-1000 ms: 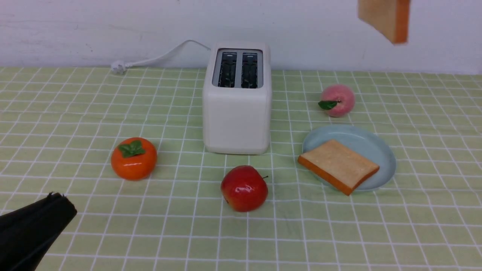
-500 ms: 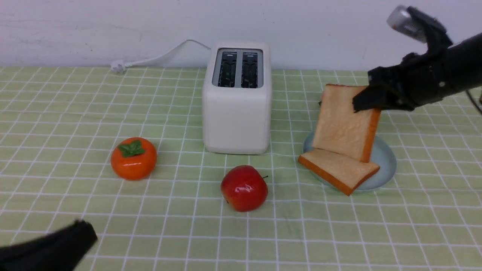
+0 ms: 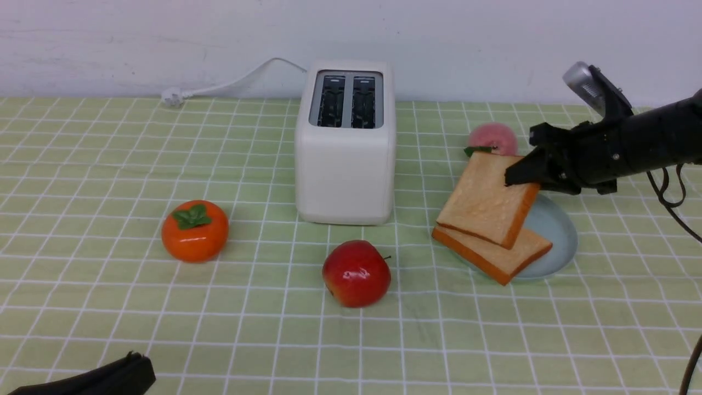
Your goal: Take toasted bread from bread machine on green coffee tablecloth place on plate.
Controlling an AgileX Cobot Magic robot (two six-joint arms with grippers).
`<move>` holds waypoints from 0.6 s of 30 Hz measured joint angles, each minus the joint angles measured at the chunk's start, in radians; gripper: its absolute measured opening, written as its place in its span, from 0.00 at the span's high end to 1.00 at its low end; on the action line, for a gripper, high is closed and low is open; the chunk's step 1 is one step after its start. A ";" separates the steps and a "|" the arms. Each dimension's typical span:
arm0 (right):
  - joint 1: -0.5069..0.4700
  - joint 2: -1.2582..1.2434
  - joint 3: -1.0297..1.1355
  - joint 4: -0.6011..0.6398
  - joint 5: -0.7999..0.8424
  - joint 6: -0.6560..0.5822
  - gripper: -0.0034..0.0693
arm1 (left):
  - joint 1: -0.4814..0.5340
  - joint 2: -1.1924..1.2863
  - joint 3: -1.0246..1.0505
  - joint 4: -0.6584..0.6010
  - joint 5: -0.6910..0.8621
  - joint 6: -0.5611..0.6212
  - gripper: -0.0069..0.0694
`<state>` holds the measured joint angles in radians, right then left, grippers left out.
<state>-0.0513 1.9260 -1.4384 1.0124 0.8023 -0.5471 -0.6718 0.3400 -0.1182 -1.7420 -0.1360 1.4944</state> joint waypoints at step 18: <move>-0.157 -0.271 -0.002 -0.320 0.075 0.078 0.27 | 0.000 0.000 -0.001 0.000 0.040 0.000 0.91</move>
<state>-0.2082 1.6553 -1.4401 0.6924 0.8774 -0.4695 -0.6718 0.3400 -0.1195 -1.7420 -0.0962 1.4944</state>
